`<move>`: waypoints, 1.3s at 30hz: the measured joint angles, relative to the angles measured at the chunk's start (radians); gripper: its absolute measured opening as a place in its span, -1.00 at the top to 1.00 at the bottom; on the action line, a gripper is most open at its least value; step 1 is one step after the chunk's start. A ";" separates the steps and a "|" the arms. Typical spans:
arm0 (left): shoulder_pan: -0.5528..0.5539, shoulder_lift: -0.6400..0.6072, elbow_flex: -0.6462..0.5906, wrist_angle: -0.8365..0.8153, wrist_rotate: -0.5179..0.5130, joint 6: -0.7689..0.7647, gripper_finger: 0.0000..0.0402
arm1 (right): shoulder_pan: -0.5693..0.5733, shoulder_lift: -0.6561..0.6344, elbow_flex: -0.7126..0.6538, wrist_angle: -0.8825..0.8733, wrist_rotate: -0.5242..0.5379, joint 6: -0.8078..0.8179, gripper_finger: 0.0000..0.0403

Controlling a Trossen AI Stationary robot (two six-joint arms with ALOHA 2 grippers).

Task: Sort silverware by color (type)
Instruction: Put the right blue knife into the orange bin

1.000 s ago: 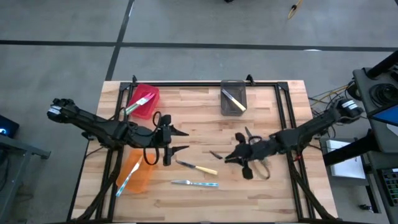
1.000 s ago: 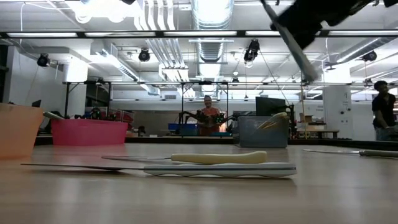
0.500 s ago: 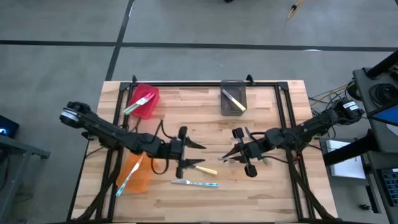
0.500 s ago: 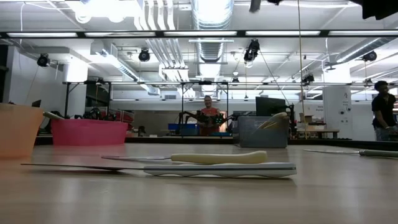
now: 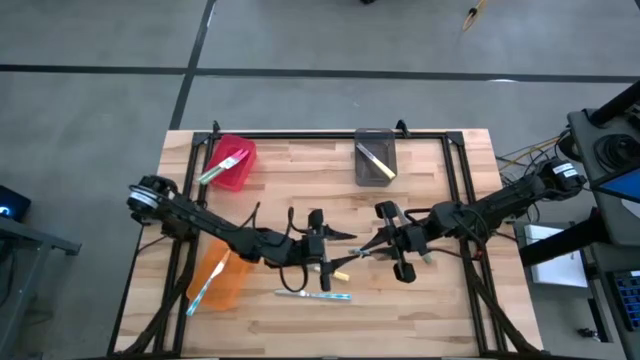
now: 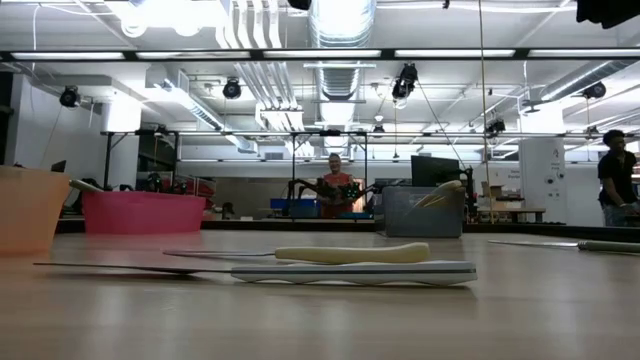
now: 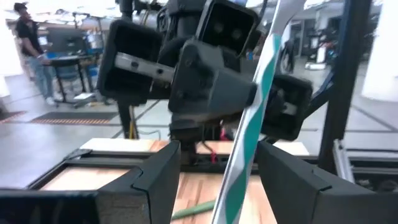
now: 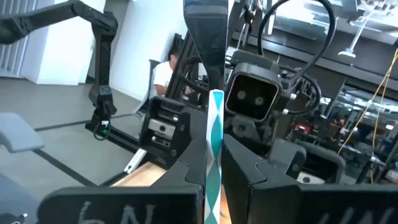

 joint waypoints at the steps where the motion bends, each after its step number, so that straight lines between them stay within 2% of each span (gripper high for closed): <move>1: 0.000 0.006 0.010 -0.014 -0.008 0.000 0.04 | -0.001 0.000 0.000 0.000 0.000 -0.009 0.92; 5: -0.004 0.028 0.052 -0.059 -0.012 0.010 0.04 | -0.017 -0.005 0.002 0.004 0.003 -0.017 0.92; 8: -0.004 0.036 0.076 -0.086 -0.085 0.020 0.05 | -0.030 -0.006 0.011 0.005 0.008 -0.017 0.92; 11: -0.008 0.032 0.093 -0.143 -0.106 0.029 0.13 | -0.038 -0.006 0.013 0.004 0.008 -0.019 0.92; 15: -0.024 0.030 0.117 -0.219 -0.148 0.019 0.38 | -0.044 -0.006 0.013 0.004 0.006 -0.019 0.92; 20: -0.025 0.027 0.154 -0.311 -0.197 -0.026 0.85 | -0.047 -0.006 0.013 0.001 0.014 -0.006 0.92; 23: -0.026 0.027 0.190 -0.376 -0.198 -0.047 0.86 | -0.046 -0.007 0.014 0.004 0.045 -0.004 0.88; 28: -0.025 0.027 0.274 -0.526 -0.219 -0.120 0.86 | -0.050 -0.008 0.014 -0.001 0.092 -0.011 0.62; 33: -0.033 0.026 0.386 -0.826 -0.224 -0.231 0.86 | -0.050 -0.009 0.014 0.000 0.093 0.015 0.40; 39: -0.051 0.026 0.634 -1.432 -0.217 -0.466 0.86 | -0.050 -0.022 0.014 -0.035 0.151 0.032 0.23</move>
